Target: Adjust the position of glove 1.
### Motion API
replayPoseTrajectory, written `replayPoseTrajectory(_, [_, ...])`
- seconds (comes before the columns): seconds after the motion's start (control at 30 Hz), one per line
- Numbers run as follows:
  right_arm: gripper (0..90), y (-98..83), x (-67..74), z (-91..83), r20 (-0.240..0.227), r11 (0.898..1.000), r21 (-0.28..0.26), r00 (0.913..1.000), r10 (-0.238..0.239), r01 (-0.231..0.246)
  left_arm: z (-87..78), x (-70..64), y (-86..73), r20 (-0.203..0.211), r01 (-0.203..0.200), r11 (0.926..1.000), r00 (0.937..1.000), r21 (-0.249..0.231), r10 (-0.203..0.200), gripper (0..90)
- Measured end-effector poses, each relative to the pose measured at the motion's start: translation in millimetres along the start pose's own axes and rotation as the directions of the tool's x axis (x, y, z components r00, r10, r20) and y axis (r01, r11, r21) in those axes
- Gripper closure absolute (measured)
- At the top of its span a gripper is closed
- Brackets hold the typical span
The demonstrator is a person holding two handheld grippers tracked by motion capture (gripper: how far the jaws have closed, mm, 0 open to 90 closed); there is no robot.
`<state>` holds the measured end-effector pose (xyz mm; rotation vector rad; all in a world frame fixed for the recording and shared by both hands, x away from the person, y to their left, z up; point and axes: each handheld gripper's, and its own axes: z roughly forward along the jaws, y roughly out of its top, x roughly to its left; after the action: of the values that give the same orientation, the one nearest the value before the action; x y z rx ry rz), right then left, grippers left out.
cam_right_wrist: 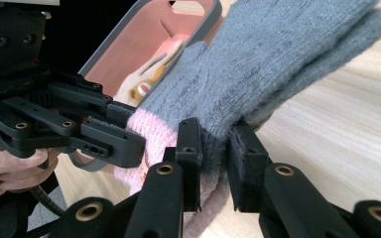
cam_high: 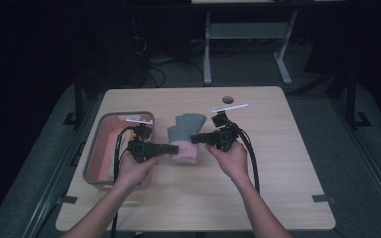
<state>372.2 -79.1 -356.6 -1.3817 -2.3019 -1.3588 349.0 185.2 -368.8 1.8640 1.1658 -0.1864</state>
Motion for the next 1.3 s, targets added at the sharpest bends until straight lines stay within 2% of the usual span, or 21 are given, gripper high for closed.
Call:
replayPoseTrajectory(0.3, [76.9, 11.1, 11.8, 11.0, -0.015, 1.0, 0.005, 0.9997, -0.02, 0.02, -18.1, 5.7, 1.1, -0.019, 0.0, 0.9998, 0.9998, -0.019, -0.001, 67.1])
replayPoseTrajectory(0.43, [76.9, 15.2, 17.1, 15.4, -0.025, 1.0, 0.001, 0.9993, -0.028, 0.028, -26.3, 8.0, 1.5, -0.033, -0.011, 0.9997, 0.9994, -0.023, 0.01, 67.1])
replayPoseTrajectory(0.63, [76.9, 18.8, 22.7, 23.6, -0.038, 0.999, 0.007, 0.9987, -0.032, 0.033, -35.1, 12.6, 0.3, -0.043, 0.002, 0.9997, 0.9991, -0.023, -0.003, 67.2])
replayPoseTrajectory(1.3, [76.9, 29.1, 36.1, 41.8, -0.055, 0.998, 0.021, 0.9971, -0.052, 0.053, -54.2, 21.7, -2.0, -0.07, 0.013, 0.9992, 0.9974, -0.039, -0.016, 67.3])
